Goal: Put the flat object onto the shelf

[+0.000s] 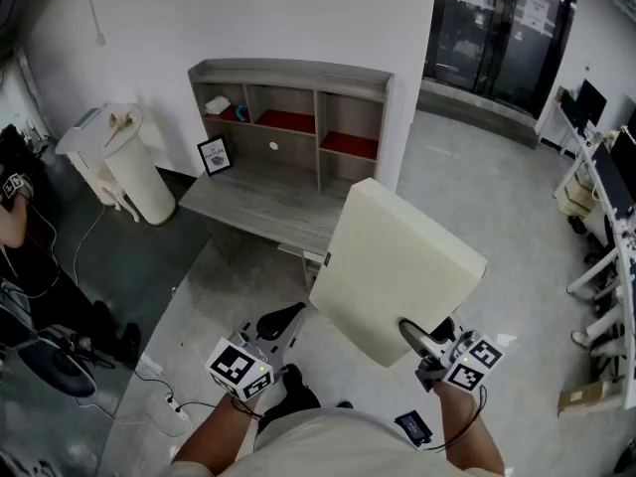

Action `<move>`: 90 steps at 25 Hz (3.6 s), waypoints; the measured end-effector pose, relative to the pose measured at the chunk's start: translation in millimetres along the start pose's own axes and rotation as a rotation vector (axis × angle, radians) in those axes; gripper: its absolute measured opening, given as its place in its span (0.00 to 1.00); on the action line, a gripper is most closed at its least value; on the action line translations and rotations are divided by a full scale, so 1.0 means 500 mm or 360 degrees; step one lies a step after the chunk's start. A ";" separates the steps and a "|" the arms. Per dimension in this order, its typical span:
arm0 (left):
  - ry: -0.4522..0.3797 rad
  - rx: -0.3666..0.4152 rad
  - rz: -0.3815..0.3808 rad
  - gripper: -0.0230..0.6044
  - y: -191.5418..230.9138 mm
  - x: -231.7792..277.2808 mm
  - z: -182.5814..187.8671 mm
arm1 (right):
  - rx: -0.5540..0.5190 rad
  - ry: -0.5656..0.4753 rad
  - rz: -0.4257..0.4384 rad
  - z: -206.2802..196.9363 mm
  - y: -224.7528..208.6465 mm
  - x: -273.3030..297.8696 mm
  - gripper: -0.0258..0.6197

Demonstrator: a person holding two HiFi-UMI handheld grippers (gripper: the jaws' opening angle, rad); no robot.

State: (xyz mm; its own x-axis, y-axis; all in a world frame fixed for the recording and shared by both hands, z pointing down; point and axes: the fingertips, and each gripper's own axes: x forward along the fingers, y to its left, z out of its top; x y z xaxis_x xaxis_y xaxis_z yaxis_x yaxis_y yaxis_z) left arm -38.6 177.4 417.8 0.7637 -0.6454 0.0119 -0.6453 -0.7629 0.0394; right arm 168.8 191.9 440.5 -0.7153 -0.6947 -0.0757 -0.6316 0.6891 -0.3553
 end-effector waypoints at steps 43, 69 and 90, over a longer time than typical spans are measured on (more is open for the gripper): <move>0.0014 -0.0024 -0.0097 0.06 0.555 0.094 0.007 | 0.0023 -0.0052 -0.0138 0.021 -0.149 0.510 0.49; -0.0003 0.0070 0.0167 0.06 0.589 0.523 0.068 | -0.0143 0.0002 0.0270 0.298 -0.545 0.619 0.49; -0.0007 0.0233 0.0072 0.06 0.718 0.650 0.134 | -0.0328 -0.0024 0.0271 0.463 -0.626 0.726 0.49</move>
State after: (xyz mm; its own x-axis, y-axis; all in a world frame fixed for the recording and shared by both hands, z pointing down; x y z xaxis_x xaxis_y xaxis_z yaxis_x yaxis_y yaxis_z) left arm -23.2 -308.7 368.8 0.7339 -0.6792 0.0058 -0.6749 -0.7301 -0.1069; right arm 176.2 -323.6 308.4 -0.8128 -0.5672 -0.1325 -0.5513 0.8226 -0.1393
